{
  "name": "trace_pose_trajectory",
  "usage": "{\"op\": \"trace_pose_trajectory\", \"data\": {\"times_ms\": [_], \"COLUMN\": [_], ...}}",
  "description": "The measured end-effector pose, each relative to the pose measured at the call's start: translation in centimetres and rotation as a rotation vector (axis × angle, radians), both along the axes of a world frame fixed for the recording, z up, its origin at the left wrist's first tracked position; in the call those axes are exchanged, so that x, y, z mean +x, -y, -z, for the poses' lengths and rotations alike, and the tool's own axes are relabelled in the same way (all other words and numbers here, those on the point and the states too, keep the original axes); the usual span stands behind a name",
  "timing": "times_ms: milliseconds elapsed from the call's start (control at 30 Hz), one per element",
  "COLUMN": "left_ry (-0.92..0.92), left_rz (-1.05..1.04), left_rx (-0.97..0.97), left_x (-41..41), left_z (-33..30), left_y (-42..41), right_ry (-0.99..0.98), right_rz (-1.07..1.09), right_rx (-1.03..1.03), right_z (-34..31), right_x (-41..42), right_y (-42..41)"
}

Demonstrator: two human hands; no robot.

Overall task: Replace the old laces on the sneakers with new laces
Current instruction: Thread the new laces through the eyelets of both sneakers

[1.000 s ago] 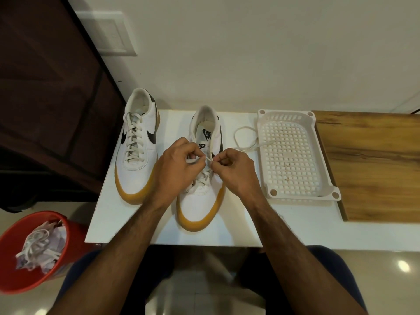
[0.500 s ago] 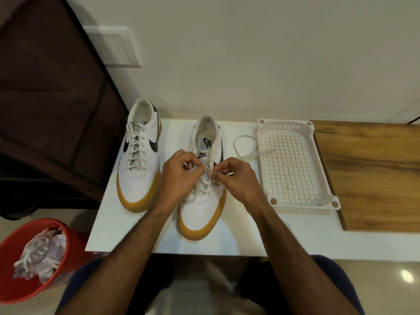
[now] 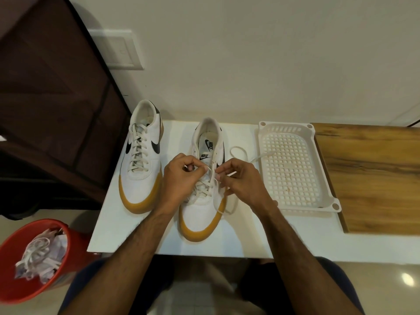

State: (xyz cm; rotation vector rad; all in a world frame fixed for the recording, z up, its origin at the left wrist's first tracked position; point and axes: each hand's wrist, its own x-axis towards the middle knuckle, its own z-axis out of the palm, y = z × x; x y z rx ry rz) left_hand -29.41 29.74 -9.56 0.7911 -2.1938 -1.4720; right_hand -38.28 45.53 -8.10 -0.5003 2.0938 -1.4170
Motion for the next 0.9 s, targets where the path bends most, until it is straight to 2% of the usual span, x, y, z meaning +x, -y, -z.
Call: {"op": "trace_pose_trajectory", "data": {"times_ms": [100,200,267,500,633,767,900], "left_ry": [0.015,0.149,0.185,0.07,0.061,0.009,-0.027], "left_rz": [-0.009,0.135,0.184,0.055,0.043,-0.005,-0.038], "left_rx": [-0.051,-0.337,-0.417,-0.216,-0.17,-0.111,-0.116], "left_x": [0.0,0.3,0.4,0.4,0.2,0.2,0.2], "left_z": [-0.1,-0.3,-0.3,-0.8,-0.5,0.0,0.2], "left_y": [-0.3,-0.5,-0.5,-0.9,-0.9,-1.0,-1.6], "right_ry": [-0.018,-0.053,-0.067,-0.151,-0.12,-0.192,-0.145], "right_rz": [0.054,0.066,0.071,0.181,0.203,0.186,0.169], "right_rx": [0.006,0.017,0.027,0.136,0.161,0.197,0.169], "right_z": [0.2,0.6,0.7,0.7,0.5,0.2,0.5], "right_x": [0.2,0.3,0.2,1.3,1.4,1.7,1.3], "right_y": [0.4,0.6,0.7,1.7,2.2,2.2,2.1]}}
